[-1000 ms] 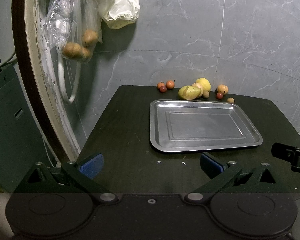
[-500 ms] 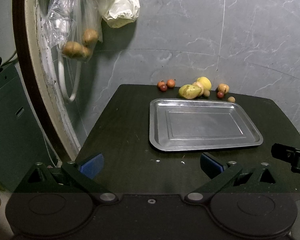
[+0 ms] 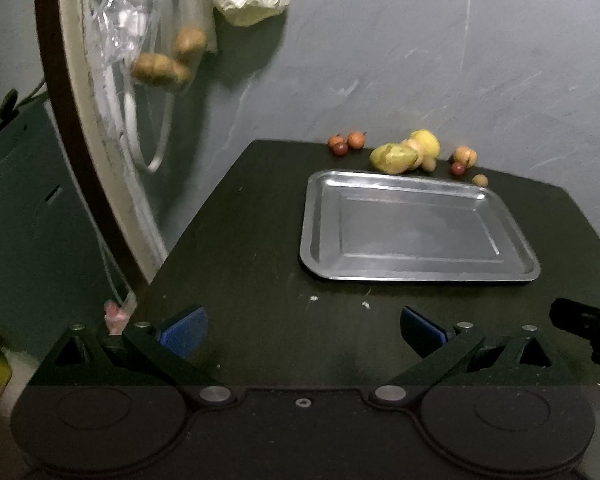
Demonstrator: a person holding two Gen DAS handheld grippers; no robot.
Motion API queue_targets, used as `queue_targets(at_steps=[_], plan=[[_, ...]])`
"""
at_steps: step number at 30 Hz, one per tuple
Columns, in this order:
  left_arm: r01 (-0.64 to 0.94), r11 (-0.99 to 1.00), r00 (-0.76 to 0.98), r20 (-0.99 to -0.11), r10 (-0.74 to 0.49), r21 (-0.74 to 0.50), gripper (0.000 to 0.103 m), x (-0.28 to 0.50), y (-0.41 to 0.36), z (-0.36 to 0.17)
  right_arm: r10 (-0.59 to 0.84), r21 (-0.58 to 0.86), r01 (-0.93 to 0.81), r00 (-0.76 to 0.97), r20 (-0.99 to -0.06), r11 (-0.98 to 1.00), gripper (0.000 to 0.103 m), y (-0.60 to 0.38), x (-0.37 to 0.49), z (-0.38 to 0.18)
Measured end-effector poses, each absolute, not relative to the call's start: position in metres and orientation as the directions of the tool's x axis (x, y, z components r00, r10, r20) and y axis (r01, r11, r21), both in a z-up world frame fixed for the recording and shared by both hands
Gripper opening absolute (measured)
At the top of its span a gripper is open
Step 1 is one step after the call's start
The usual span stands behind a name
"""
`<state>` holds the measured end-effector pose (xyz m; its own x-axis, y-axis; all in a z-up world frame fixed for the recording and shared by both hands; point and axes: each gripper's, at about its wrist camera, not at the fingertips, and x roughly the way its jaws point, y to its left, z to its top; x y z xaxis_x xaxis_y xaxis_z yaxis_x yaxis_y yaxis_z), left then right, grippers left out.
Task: Organize fruits
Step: 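Move both grippers past the tray toward the row of fruits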
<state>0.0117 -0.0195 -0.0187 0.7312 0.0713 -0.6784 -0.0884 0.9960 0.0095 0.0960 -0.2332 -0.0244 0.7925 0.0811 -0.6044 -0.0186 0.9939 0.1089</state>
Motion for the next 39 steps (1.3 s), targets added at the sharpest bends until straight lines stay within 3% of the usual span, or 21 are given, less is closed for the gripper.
queue_targets(at_steps=[8,22,39], plan=[[-0.167,0.986,0.677,-0.728,0.11,-0.006,0.102,0.017,-0.036,-0.027,0.114,0.078,-0.084,0.768,-0.63,0.993,0.103,-0.252,0.107,-0.026],[-0.214,0.976,0.66,-0.73,0.177,0.042,0.102,0.031,-0.049,-0.017,0.175,0.102,-0.143,0.752,-0.636,0.984,0.103,-0.266,0.134,-0.025],[-0.06,0.996,0.66,-0.747,0.084,0.059,0.102,0.154,-0.009,-0.026,0.12,0.131,-0.051,0.79,-0.601,0.99,0.103,-0.233,0.204,-0.026]])
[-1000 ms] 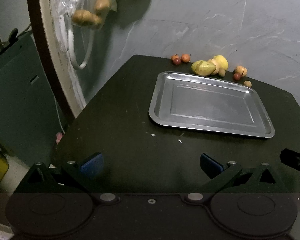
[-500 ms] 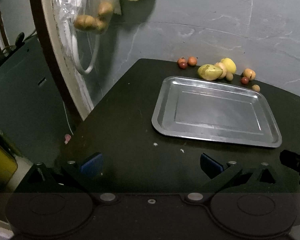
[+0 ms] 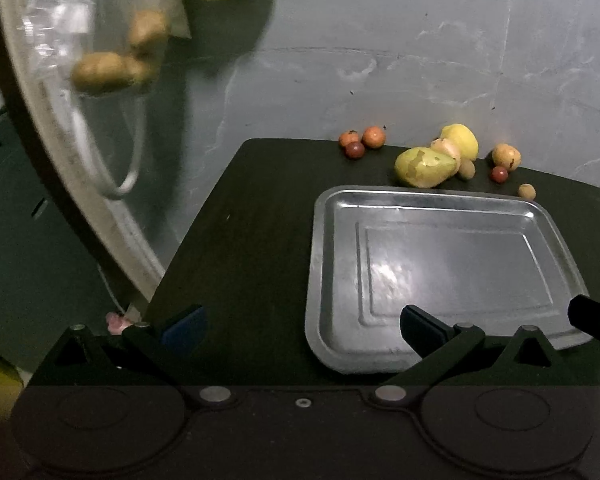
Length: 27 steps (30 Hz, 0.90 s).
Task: Organize fruits
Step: 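Move both grippers past the tray toward the row of fruits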
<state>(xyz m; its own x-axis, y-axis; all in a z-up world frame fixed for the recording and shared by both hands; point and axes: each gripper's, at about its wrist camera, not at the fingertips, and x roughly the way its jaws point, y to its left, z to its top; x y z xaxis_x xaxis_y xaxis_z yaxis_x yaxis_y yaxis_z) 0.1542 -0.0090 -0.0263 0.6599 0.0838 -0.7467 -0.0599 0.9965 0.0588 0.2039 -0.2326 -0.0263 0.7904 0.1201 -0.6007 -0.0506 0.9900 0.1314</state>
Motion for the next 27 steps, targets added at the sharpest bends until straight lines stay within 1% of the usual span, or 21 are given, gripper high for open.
queue_targets(at_steps=[7,11,16,27], plan=[[-0.01,0.999,0.665,-0.745,0.043,0.049,0.102,0.206,0.021,-0.031,0.086,0.133,-0.013,0.825,-0.558,0.991,0.103,-0.212,0.235,-0.021],[0.016,0.999,0.675,-0.737,0.025,0.048,0.102,0.239,0.037,-0.033,0.093,0.148,-0.01,0.819,-0.566,0.989,0.103,-0.2,0.257,-0.02],[0.057,0.998,0.684,-0.729,-0.033,0.008,0.102,0.288,0.046,-0.035,0.043,0.092,0.014,0.807,-0.589,0.996,0.103,-0.184,0.285,-0.024],[0.193,0.98,0.65,-0.74,-0.169,-0.055,0.102,0.389,0.031,-0.06,-0.012,0.033,0.042,0.784,-0.621,0.999,0.103,-0.155,0.356,-0.047]])
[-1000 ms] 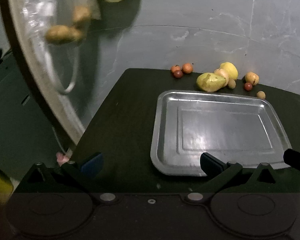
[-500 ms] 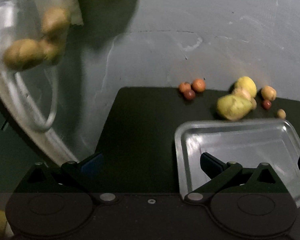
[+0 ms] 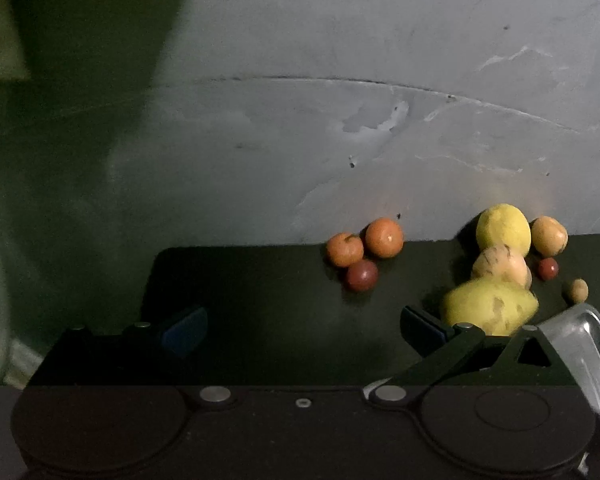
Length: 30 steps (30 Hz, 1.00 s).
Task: Organize fruits
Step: 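Move both grippers past the tray toward the row of fruits, then grasp the green-yellow pear with the right gripper while the left gripper grasps a small red fruit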
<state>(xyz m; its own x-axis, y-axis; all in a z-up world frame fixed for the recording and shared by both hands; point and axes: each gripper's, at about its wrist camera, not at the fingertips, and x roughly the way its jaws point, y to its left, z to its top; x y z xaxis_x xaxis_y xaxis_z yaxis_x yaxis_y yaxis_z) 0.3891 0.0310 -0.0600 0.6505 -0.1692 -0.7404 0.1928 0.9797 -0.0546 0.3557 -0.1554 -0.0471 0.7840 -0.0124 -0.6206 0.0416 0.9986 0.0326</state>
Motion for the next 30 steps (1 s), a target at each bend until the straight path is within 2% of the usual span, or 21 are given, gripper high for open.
queue_targets(at_steps=[4,10,15,22,25,27,30], plan=[[0.226,0.97,0.623,-0.753,-0.211,-0.085,0.102,0.413,0.025,-0.074,-0.008,0.052,0.052,0.776,-0.63,0.997,0.103,-0.152,0.38,-0.058],[0.284,0.951,0.588,-0.761,-0.276,-0.125,0.095,0.432,0.018,-0.085,-0.011,0.055,0.06,0.767,-0.641,0.997,0.101,-0.146,0.408,-0.072],[0.305,0.94,0.565,-0.765,-0.309,-0.154,0.08,0.439,0.014,-0.09,-0.005,0.051,0.049,0.766,-0.643,0.997,0.096,-0.142,0.419,-0.077],[0.321,0.929,0.555,-0.758,-0.343,-0.185,0.065,0.44,0.012,-0.092,0.021,0.073,0.034,0.761,-0.649,0.997,0.09,-0.139,0.428,-0.081],[0.339,0.921,0.548,-0.756,-0.358,-0.191,0.055,0.442,0.009,-0.092,0.028,0.079,0.03,0.76,-0.649,0.996,0.087,-0.135,0.435,-0.083],[0.347,0.918,0.544,-0.756,-0.363,-0.192,0.044,0.441,0.008,-0.091,0.031,0.086,0.033,0.757,-0.652,0.996,0.083,-0.135,0.439,-0.085],[0.35,0.915,0.539,-0.756,-0.371,-0.2,0.037,0.442,0.009,-0.091,0.029,0.091,0.041,0.752,-0.659,0.995,0.082,-0.135,0.442,-0.087]])
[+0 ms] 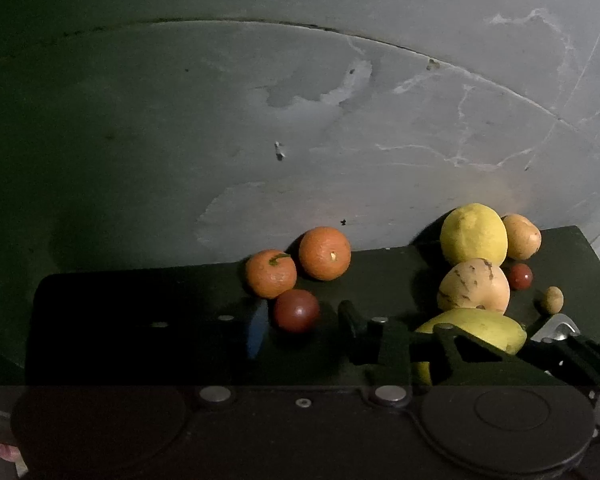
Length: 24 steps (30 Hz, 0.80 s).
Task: Organize fruits
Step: 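Grasp the green-yellow pear with the right gripper while the left gripper grasps a small red fruit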
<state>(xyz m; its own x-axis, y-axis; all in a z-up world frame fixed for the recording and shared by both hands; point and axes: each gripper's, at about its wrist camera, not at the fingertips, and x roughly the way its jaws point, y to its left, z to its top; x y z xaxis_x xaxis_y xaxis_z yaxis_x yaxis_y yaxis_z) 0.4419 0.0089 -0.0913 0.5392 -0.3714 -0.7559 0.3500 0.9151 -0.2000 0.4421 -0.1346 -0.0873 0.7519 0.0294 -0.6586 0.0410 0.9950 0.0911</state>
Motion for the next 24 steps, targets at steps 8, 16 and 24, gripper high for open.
queue_targets(at_steps=[8,16,24], plan=[[0.36,0.914,0.536,-0.76,-0.368,-0.188,0.024,0.444,0.01,-0.09,0.029,0.103,0.052,0.752,-0.658,0.993,0.071,-0.135,0.445,-0.092],[0.364,0.913,0.54,-0.757,-0.369,-0.186,0.024,0.44,0.008,-0.09,0.067,0.161,0.043,0.783,-0.619,0.986,0.069,-0.14,0.437,-0.098],[0.352,0.919,0.546,-0.758,-0.357,-0.179,0.024,0.439,0.008,-0.092,0.097,0.19,0.021,0.803,-0.588,0.982,0.068,-0.14,0.432,-0.098]])
